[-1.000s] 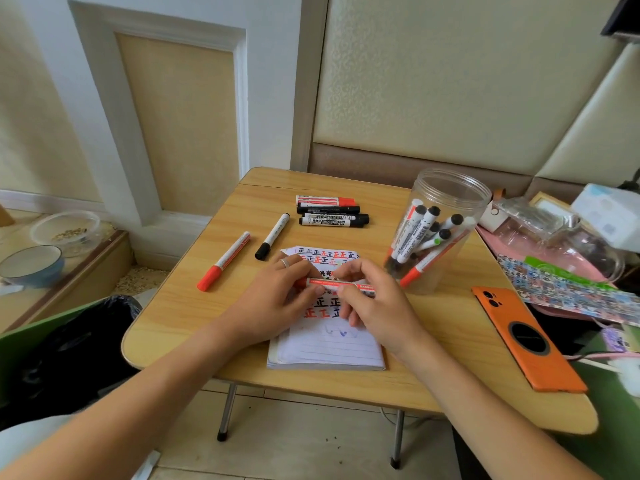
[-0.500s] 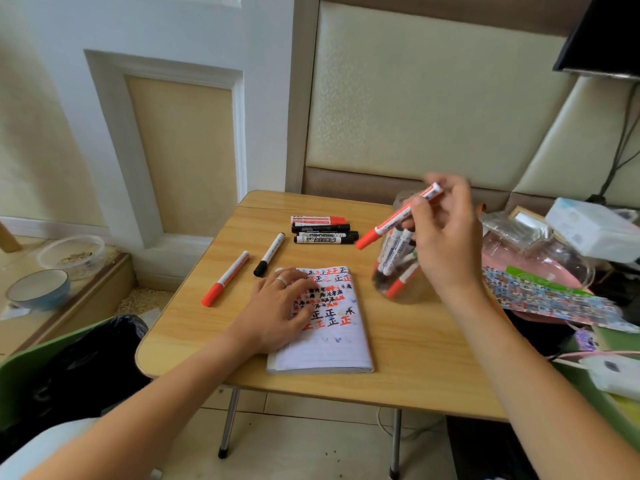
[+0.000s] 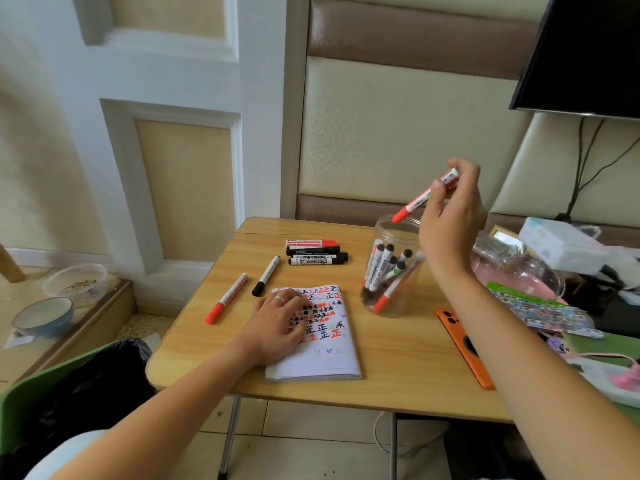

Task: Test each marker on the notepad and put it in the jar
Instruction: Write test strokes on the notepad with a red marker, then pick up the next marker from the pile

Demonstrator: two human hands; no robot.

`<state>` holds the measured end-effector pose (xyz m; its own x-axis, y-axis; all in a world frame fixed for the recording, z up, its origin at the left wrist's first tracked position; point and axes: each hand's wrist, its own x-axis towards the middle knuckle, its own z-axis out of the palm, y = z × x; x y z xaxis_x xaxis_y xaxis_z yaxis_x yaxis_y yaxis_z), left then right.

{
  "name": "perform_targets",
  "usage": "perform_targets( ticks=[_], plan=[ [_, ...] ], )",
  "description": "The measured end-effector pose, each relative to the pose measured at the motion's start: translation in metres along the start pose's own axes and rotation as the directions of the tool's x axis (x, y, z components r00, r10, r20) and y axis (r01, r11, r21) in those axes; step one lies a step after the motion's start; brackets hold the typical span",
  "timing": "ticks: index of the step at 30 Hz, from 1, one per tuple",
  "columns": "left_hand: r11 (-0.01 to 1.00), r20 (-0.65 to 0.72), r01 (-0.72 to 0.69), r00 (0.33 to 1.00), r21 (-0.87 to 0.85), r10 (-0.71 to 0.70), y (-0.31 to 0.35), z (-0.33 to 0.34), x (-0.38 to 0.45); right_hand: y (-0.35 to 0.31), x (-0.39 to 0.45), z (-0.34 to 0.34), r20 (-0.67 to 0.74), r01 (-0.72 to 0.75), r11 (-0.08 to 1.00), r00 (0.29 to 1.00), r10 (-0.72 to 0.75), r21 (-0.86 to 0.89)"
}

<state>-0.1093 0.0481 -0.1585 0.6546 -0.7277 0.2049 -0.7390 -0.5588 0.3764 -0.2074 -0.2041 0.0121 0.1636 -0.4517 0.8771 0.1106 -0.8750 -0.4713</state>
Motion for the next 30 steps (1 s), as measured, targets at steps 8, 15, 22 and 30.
perform_targets(
  ticks=[8, 15, 22, 30],
  plan=[
    [1.0, -0.004, -0.009, 1.0, -0.002, 0.009, -0.001, 0.0, 0.001, 0.008, -0.011, 0.016, 0.762, 0.287, 0.82, 0.597, 0.252, -0.495],
    [0.996, -0.009, 0.018, 1.0, -0.085, -0.019, -0.001, -0.004, 0.0, 0.013, -0.013, 0.021, 0.765, 0.383, 0.759, 0.602, 0.227, -0.527],
    [0.968, -0.047, 0.047, 0.997, -0.248, -0.06, -0.007, -0.008, 0.003, -0.009, -0.037, 0.034, 0.516, 0.437, 0.839, 0.825, -0.23, -0.324],
    [0.952, -0.106, 0.09, 0.986, -0.293, -0.126, -0.011, 0.0, 0.007, -0.003, -0.079, 0.105, 0.829, 0.416, 0.885, 0.556, -0.065, -0.21]
  ],
)
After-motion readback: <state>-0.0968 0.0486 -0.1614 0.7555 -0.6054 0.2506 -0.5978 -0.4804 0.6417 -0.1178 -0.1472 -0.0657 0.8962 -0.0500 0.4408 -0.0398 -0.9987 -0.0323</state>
